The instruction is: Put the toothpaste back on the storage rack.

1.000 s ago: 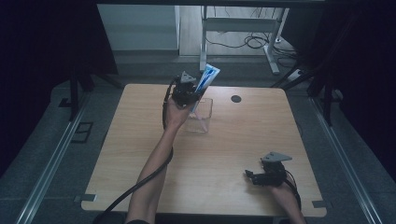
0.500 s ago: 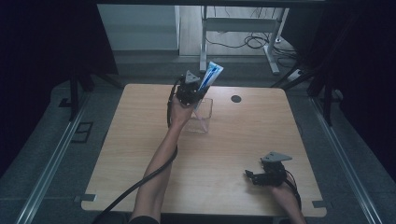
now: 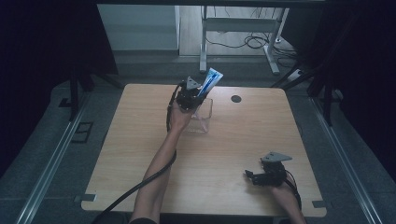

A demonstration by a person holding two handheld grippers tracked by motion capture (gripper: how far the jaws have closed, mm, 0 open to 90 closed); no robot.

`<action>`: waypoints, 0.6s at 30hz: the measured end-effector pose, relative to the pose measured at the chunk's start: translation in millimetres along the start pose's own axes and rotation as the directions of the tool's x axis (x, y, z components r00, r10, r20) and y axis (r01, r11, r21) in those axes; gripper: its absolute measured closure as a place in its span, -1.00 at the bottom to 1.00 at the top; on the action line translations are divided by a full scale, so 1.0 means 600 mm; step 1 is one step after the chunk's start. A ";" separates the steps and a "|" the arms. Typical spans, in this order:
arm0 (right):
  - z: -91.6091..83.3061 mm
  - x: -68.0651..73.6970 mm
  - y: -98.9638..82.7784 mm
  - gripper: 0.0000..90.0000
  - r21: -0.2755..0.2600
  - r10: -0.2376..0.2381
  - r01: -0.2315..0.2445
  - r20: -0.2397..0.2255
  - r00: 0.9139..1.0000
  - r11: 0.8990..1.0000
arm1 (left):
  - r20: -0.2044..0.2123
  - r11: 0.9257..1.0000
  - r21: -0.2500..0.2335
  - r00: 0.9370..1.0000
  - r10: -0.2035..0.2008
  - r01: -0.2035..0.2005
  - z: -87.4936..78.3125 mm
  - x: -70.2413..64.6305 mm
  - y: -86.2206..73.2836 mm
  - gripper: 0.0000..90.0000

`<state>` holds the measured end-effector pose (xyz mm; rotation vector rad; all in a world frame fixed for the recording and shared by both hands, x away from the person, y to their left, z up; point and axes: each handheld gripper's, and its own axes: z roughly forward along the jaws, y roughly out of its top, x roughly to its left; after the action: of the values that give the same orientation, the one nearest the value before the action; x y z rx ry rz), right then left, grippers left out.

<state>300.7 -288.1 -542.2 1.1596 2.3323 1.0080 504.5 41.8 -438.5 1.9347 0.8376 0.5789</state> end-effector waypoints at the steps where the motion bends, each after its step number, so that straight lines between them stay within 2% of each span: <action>1: 0.000 0.000 0.000 -0.71 0.000 -0.001 0.001 0.000 1.000 1.000 | -0.002 1.000 0.006 1.000 0.005 -0.005 -0.001 -0.001 -0.001 0.62; 11: 0.000 0.000 0.000 -0.71 0.001 -0.003 0.003 -0.001 1.000 1.000 | -0.018 0.999 0.038 0.999 0.038 -0.038 0.000 -0.010 -0.022 0.61; 18: 0.000 0.000 0.000 -0.71 0.001 -0.002 0.002 -0.001 1.000 1.000 | -0.024 0.998 0.042 0.998 0.050 -0.049 -0.002 -0.014 -0.028 0.59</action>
<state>300.6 -288.0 -542.1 1.1572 2.3350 1.0072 492.5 42.2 -453.4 1.9945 0.8247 0.6207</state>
